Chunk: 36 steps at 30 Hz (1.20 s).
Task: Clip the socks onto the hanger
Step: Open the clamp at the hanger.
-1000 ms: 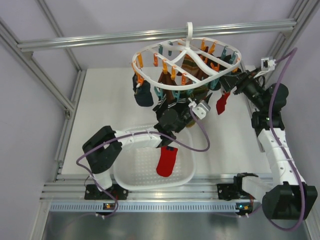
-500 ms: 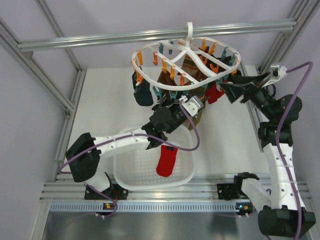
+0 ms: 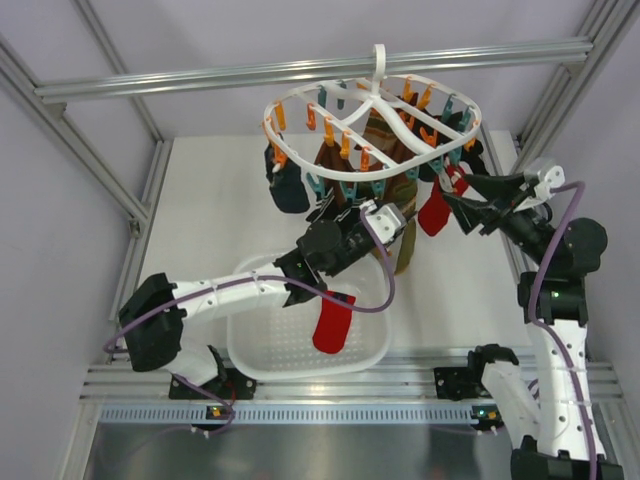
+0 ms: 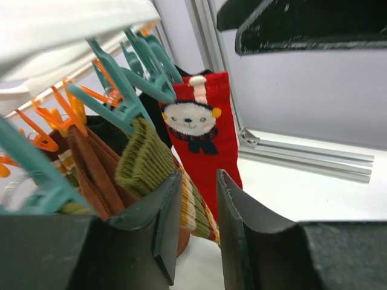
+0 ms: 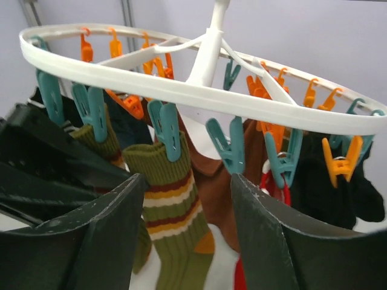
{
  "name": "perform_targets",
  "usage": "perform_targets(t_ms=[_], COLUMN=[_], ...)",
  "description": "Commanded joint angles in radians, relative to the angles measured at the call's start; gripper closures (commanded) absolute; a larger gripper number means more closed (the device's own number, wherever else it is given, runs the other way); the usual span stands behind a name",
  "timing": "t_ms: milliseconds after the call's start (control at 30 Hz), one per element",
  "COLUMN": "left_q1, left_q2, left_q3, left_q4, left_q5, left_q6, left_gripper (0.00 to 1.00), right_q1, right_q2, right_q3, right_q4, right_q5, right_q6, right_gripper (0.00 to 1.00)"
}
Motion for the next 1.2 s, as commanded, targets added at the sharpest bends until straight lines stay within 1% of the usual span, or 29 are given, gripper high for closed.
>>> perform_targets(t_ms=[0,33,67,133,200,267,367,400,433,467,567,633,667,733,767,867,900,1167], left_q1=[-0.006,-0.007,-0.009,-0.012,-0.012,-0.014,-0.017,-0.017,-0.017,-0.018,-0.021,-0.023,-0.023,-0.021,-0.023,-0.023,-0.023,-0.023], left_q2=[-0.071,-0.076,-0.080,-0.090,-0.093,-0.097,-0.097,-0.097,-0.097,-0.096,-0.093,-0.093,-0.093,-0.091,-0.091,-0.090,-0.090,-0.088], left_q3=[-0.016,-0.018,-0.021,-0.025,-0.025,-0.027,-0.021,-0.019,-0.019,-0.015,-0.007,-0.001,-0.001,0.002,0.004,0.004,0.004,0.004], left_q4=[-0.004,-0.009,-0.012,-0.018,-0.020,-0.023,-0.026,-0.027,-0.027,-0.027,-0.033,-0.033,-0.033,-0.033,-0.033,-0.033,-0.033,-0.033], left_q5=[-0.020,-0.027,-0.029,-0.040,-0.052,-0.075,-0.090,-0.092,-0.093,-0.095,-0.109,-0.113,-0.115,-0.118,-0.118,-0.121,-0.119,-0.123], left_q6=[-0.026,-0.029,-0.030,-0.033,-0.033,-0.040,-0.049,-0.050,-0.053,-0.053,-0.061,-0.064,-0.066,-0.067,-0.067,-0.064,-0.063,-0.055], left_gripper=[0.65,0.65,0.65,0.65,0.64,0.64,0.63,0.62,0.62,0.62,0.61,0.60,0.60,0.60,0.60,0.60,0.60,0.60], right_q1=[-0.005,-0.002,0.004,0.030,0.071,0.121,0.203,0.249,0.274,0.296,0.409,0.449,0.486,0.513,0.527,0.569,0.587,0.615], right_q2=[0.010,0.015,0.019,0.028,0.036,0.047,0.062,0.065,0.071,0.073,0.084,0.091,0.091,0.097,0.099,0.102,0.101,0.019], right_q3=[-0.022,-0.035,-0.042,-0.053,-0.050,-0.044,-0.036,-0.036,-0.035,-0.035,-0.032,-0.032,-0.030,-0.030,-0.033,-0.033,-0.030,-0.076], right_q4=[0.099,0.114,0.157,0.188,0.205,0.210,0.210,0.211,0.213,0.217,0.225,0.231,0.237,0.242,0.242,0.237,0.230,0.177], right_q5=[0.044,0.059,0.076,0.133,0.198,0.226,0.286,0.335,0.360,0.389,0.560,0.626,0.684,0.731,0.771,0.809,0.859,0.929], right_q6=[-0.074,-0.056,-0.053,-0.054,-0.085,-0.114,-0.175,-0.194,-0.250,-0.273,-0.355,-0.402,-0.415,-0.447,-0.456,-0.485,-0.493,-0.505], right_gripper=[0.44,0.44,0.49,0.57,0.60,0.62,0.62,0.62,0.62,0.61,0.59,0.60,0.60,0.60,0.59,0.55,0.54,0.49])
